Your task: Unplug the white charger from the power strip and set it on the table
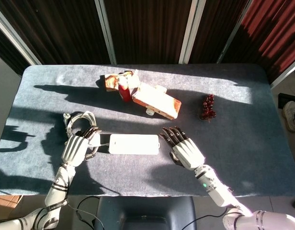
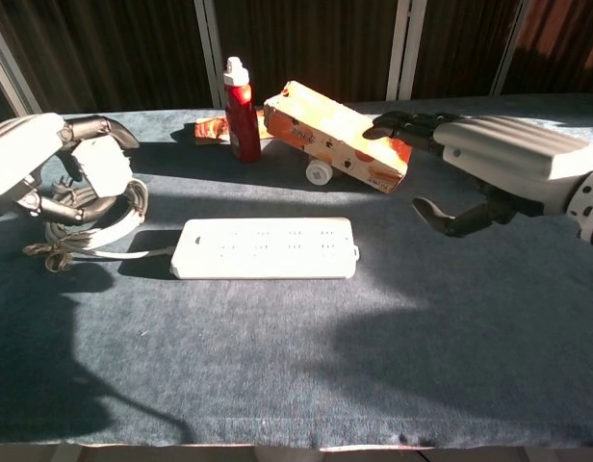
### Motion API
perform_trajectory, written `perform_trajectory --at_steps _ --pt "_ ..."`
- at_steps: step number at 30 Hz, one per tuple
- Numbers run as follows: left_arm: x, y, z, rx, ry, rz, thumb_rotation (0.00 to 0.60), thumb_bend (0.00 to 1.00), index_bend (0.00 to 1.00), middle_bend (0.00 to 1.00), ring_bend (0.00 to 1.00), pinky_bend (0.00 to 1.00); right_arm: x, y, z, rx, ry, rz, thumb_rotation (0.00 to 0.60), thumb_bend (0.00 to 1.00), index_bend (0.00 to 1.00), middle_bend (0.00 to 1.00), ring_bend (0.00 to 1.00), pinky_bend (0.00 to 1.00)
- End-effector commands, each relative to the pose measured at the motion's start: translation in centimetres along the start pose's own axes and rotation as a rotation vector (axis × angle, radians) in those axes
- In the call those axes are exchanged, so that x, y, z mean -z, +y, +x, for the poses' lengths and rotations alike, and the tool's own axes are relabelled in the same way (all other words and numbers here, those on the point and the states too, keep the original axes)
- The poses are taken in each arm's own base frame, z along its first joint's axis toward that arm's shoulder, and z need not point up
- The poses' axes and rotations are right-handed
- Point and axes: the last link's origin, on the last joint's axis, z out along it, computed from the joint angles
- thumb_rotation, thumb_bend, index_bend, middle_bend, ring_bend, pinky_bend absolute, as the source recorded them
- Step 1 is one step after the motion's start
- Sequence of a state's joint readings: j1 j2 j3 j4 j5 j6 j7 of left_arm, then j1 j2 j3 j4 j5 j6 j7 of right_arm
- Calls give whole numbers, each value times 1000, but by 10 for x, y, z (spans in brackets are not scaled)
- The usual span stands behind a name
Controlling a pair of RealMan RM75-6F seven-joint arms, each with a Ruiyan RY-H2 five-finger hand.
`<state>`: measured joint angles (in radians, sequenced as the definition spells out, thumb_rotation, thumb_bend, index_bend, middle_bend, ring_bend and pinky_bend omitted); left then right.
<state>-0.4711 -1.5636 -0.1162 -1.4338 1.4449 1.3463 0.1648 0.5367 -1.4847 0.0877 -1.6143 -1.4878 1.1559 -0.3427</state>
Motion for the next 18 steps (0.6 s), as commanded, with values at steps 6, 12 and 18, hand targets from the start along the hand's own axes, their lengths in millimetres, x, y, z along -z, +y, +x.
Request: perform_trajectory --at_steps 6,12,18 --pt "66 -50 -13 136 -35 117 600 472 294 385 300 147 52 34 35 61 49 -73 600 618 0 67 0 0" --pt "57 -58 -41 150 -106 152 600 465 243 332 252 123 64 42 26 102 -20 -106 600 618 0 66 0 0" --pt "58 -63 -47 122 -152 175 600 418 49 114 69 90 70 54 23 168 -79 -148 600 614 0 36 0 0"
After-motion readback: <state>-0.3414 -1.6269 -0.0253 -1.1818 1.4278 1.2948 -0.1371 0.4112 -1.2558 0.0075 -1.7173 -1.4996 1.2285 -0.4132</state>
